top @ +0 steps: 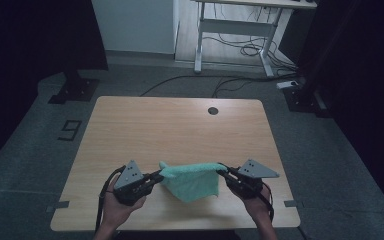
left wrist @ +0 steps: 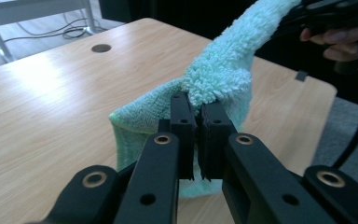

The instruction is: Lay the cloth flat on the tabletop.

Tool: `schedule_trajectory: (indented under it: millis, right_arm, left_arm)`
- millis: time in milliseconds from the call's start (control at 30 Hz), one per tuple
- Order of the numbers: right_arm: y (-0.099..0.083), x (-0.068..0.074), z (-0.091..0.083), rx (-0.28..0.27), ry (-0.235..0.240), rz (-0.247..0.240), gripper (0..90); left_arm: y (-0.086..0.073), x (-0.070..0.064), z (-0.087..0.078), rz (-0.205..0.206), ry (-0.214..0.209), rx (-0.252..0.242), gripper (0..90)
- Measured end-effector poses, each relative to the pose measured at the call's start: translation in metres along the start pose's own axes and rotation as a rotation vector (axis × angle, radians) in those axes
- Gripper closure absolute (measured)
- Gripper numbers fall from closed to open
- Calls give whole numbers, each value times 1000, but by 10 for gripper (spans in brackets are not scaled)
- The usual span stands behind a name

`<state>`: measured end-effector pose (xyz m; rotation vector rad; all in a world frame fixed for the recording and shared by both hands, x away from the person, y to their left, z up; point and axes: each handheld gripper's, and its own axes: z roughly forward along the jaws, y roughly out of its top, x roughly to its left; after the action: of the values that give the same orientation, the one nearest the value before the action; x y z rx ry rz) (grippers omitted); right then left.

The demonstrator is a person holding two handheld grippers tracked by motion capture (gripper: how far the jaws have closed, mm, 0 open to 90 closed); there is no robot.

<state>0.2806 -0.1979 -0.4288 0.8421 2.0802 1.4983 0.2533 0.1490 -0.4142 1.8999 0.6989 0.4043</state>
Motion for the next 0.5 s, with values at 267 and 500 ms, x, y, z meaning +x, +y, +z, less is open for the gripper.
schedule_trajectory:
  millis: [267, 500]
  right_arm:
    - [3, 0, -4, -14, 8, -1, 844]
    - [-18, -15, 21, 59, -13, 61, 844]
  left_arm:
    - [4, -3, -5, 8, -2, -10, 853]
    - [-15, 15, 27, -56, 3, 87, 847]
